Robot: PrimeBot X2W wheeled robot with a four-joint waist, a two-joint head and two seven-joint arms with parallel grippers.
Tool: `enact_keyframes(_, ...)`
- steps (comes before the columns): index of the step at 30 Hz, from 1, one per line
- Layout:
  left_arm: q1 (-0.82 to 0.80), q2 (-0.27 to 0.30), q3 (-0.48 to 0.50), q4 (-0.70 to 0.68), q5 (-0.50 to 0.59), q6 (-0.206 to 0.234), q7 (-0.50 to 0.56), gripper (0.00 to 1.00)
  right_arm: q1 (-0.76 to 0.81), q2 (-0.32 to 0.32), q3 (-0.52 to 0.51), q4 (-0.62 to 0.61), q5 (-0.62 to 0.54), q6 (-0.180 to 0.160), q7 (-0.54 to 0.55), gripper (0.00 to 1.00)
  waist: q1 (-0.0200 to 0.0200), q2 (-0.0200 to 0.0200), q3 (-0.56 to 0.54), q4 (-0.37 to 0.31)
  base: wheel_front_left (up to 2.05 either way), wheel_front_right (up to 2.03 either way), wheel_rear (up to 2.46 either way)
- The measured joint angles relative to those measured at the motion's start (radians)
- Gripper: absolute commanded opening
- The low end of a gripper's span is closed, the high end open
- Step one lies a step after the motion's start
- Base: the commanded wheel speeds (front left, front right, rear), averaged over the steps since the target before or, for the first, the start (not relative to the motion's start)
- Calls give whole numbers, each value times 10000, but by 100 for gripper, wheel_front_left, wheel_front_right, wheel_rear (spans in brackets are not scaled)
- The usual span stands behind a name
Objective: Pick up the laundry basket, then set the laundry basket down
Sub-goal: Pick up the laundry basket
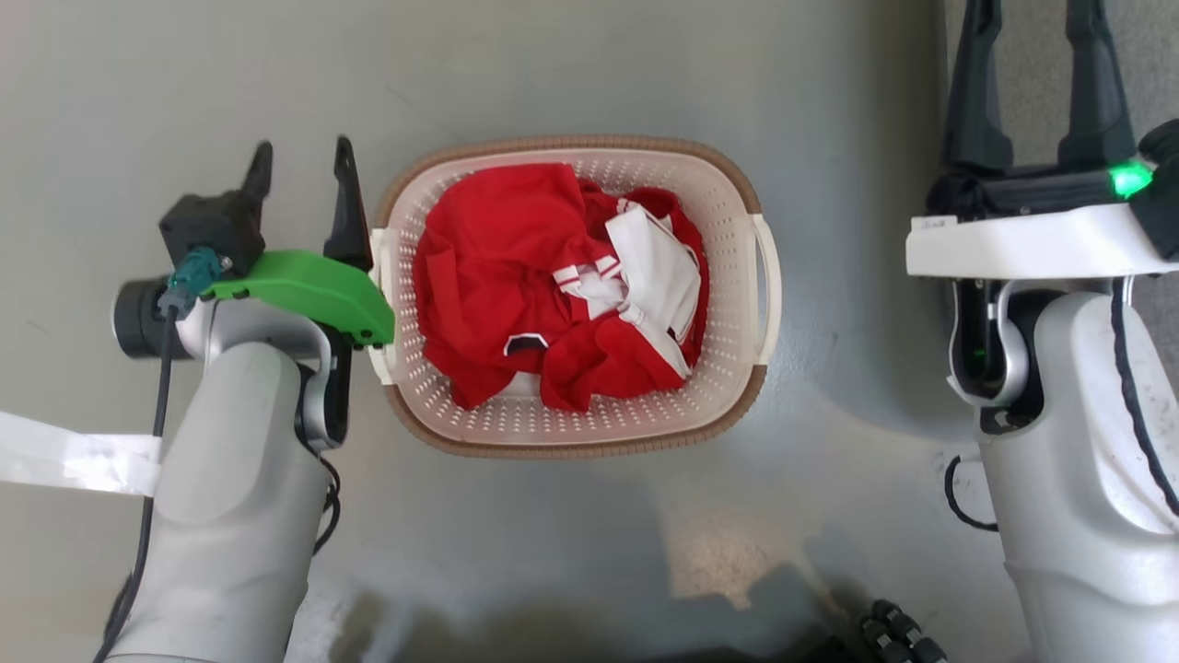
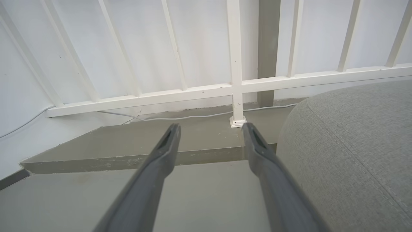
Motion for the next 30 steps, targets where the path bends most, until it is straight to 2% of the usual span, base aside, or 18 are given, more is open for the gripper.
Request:
enact_keyframes(6,198,-6,330,-1030,420,-2,-2,100,401,2,-31,458,-123,25,0,100,0,0,-556,116,0,0,0)
enact_keyframes(19,2055,0,974,-2913,792,56,-2,100,1608,10,77,976,-270,268,0,100,0,0,-2231,318,0,0,0)
enact_keyframes(30,3733,10,1312,-3806,988,163,-2,100,2775,31,368,1241,-79,337,0,100,-1,0,-3636,412,0,0,0)
